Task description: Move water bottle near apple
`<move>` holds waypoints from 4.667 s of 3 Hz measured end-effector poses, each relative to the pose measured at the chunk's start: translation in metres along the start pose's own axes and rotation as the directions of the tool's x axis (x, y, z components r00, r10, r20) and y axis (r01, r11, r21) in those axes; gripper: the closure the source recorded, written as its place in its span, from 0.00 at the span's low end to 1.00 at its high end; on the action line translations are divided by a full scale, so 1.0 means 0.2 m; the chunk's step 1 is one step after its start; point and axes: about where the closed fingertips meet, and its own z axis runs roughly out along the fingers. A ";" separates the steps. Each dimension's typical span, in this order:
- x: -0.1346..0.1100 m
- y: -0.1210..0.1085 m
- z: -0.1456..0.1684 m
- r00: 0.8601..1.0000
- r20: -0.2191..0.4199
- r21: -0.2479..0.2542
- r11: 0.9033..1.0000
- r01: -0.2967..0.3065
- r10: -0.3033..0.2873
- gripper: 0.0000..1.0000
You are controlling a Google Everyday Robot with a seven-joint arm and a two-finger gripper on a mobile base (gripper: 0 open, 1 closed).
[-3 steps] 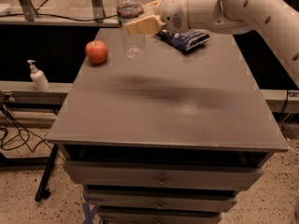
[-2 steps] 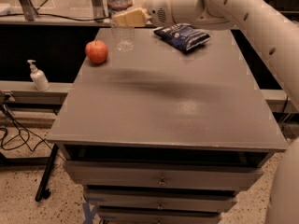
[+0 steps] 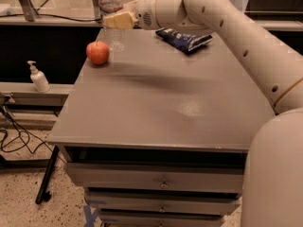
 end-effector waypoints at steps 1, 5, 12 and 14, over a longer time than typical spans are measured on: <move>0.05 -0.05 0.06 1.000 -0.007 0.002 1.000 0.006 -0.006 1.00; 0.31 -0.08 0.15 0.999 -0.044 -0.059 0.998 0.012 -0.015 1.00; 0.35 -0.08 0.02 0.993 -0.104 -0.056 0.997 0.045 -0.051 0.00; 0.33 -0.20 -0.40 0.999 -0.042 0.102 0.994 0.036 -0.032 0.00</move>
Offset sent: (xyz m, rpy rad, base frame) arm 0.0341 0.0038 -0.0450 -0.0298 0.0072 0.0151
